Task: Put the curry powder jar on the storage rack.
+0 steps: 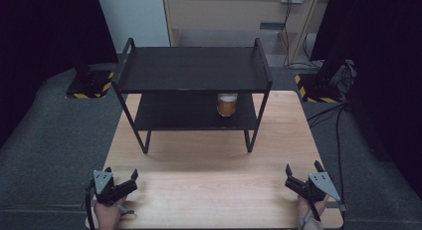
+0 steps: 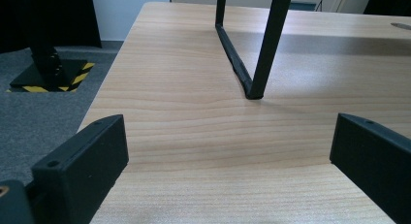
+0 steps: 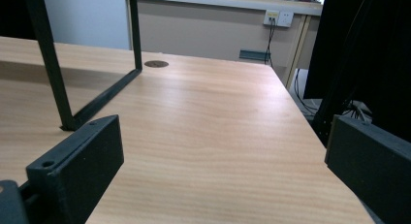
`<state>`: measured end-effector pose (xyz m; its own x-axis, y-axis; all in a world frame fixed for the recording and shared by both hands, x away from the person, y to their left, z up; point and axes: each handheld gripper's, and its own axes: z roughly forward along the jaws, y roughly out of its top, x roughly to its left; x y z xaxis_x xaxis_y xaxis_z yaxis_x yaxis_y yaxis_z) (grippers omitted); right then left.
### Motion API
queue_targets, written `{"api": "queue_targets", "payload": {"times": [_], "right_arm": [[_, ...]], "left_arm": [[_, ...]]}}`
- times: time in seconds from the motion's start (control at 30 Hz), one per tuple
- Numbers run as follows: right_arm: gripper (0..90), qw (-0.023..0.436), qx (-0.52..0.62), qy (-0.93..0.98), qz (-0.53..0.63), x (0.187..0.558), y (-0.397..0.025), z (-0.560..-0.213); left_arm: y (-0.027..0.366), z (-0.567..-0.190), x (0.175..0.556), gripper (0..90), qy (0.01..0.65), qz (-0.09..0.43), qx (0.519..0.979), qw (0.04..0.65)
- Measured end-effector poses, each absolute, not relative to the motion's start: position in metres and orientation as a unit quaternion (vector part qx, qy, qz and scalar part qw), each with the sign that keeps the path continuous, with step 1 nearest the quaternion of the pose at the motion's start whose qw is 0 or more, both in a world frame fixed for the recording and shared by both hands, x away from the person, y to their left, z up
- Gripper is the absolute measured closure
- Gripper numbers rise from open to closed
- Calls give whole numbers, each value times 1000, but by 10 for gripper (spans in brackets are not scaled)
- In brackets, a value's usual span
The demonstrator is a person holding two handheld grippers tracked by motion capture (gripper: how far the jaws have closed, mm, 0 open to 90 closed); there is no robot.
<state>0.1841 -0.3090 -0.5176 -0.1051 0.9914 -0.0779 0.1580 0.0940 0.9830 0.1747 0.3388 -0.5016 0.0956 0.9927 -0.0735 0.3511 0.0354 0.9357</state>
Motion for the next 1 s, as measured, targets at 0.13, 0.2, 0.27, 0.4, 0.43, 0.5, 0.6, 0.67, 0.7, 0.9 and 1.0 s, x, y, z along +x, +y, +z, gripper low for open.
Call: {"api": "queue_targets", "payload": {"times": [0.13, 0.2, 0.27, 0.4, 0.43, 0.5, 0.6, 0.67, 0.7, 0.9, 1.0], "right_arm": [[5, 433, 510, 561, 487, 183, -318, -528], [5, 429, 518, 549, 497, 180, -319, -530], [5, 428, 515, 552, 497, 179, -320, -530], [5, 427, 505, 568, 490, 181, -319, -528], [5, 427, 505, 568, 490, 181, -319, -528], [5, 428, 508, 561, 494, 180, -320, -530], [5, 430, 513, 553, 497, 179, -320, -531], [5, 441, 514, 553, 485, 178, -316, -530], [5, 445, 516, 552, 481, 177, -314, -530], [5, 443, 527, 542, 482, 177, -314, -530], [5, 442, 522, 554, 474, 178, -313, -528]], "left_arm": [[336, -501, 176, 0, 563, 364, 599, 437], [335, -500, 176, 0, 558, 366, 605, 433], [335, -500, 176, 0, 557, 367, 607, 432], [333, -500, 177, 0, 560, 368, 605, 429], [334, -500, 177, 0, 561, 368, 603, 430], [334, -500, 176, 0, 565, 367, 601, 431], [336, -501, 176, 0, 565, 365, 598, 436], [335, -501, 176, 0, 565, 366, 597, 435], [335, -501, 176, 0, 565, 367, 597, 435], [336, -501, 175, 0, 568, 366, 593, 437], [336, -501, 174, 0, 569, 367, 592, 438]]}}
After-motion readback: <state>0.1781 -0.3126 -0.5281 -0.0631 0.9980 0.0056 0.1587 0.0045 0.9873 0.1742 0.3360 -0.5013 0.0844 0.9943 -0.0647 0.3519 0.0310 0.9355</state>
